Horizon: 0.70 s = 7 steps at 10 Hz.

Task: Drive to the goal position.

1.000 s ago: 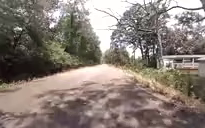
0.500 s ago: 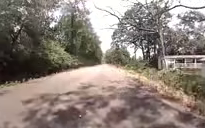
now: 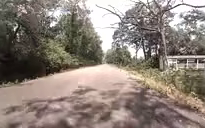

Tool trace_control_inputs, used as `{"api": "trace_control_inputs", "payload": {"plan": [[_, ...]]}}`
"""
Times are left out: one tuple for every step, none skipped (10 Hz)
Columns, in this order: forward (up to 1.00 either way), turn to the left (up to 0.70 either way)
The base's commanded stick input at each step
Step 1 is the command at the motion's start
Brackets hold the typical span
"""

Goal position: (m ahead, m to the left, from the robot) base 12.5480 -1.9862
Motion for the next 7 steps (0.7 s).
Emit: {"api": "trace_control_inputs", "payload": {"plan": [[0.70, 0.00], [0.70, 0.00], [0.70, 0.00], [0.70, 0.00], [0.70, 0.00], [0.70, 0.00], [0.70, 0.00]]}}
